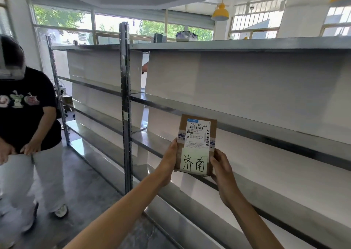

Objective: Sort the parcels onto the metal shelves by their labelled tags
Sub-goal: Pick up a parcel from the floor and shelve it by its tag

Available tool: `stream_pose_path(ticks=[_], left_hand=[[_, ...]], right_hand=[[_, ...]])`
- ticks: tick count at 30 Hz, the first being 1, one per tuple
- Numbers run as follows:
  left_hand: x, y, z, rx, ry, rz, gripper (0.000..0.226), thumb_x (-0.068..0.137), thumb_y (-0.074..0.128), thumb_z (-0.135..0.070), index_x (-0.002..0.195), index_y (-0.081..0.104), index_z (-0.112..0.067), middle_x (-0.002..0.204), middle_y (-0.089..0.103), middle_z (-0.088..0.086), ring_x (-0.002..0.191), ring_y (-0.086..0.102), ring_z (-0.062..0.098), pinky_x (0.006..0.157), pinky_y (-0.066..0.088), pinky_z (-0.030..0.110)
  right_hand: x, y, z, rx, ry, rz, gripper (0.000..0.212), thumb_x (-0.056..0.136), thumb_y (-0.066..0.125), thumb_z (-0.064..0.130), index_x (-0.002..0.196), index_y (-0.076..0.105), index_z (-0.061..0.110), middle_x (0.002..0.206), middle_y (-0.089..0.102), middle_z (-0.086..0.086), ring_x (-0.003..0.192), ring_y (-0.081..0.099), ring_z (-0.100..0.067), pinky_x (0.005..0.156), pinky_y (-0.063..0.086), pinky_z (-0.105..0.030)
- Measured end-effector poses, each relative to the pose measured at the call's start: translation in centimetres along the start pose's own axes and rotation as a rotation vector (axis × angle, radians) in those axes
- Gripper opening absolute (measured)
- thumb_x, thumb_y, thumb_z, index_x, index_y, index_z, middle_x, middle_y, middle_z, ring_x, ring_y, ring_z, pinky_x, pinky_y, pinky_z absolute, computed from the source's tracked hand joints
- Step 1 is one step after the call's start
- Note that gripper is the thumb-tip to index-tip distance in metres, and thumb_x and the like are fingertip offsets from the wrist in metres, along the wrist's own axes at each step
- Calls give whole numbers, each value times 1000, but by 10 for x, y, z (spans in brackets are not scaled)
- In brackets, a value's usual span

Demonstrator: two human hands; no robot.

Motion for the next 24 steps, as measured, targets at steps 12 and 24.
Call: stream_pose_path(ticks=[12, 24], left_hand=[[64, -66, 2, 85, 58, 70, 59, 96, 19, -54, 116, 54, -11, 87, 70, 6, 66, 68, 14, 46, 47, 17], [133, -78, 8, 77, 51, 48, 50, 97, 18, -50, 109, 54, -18, 88, 68, 5, 72, 67, 15, 47, 48, 16]], right_hand=[[46, 63, -15, -58, -10, -35, 42, 100, 35, 24, 140, 33, 38, 123, 54, 9, 92, 57, 1, 58, 53, -12], [116, 78, -27, -64, -16, -59, 38, 100, 35, 21, 135, 38, 37, 118, 53, 10, 86, 56, 2, 52, 50, -8]])
Point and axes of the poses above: each hand's wrist, its own x-axis towards the middle knuckle, its own y-axis out of the palm, z = x × y, the point moved 1 cm from there along x, towards the middle knuckle
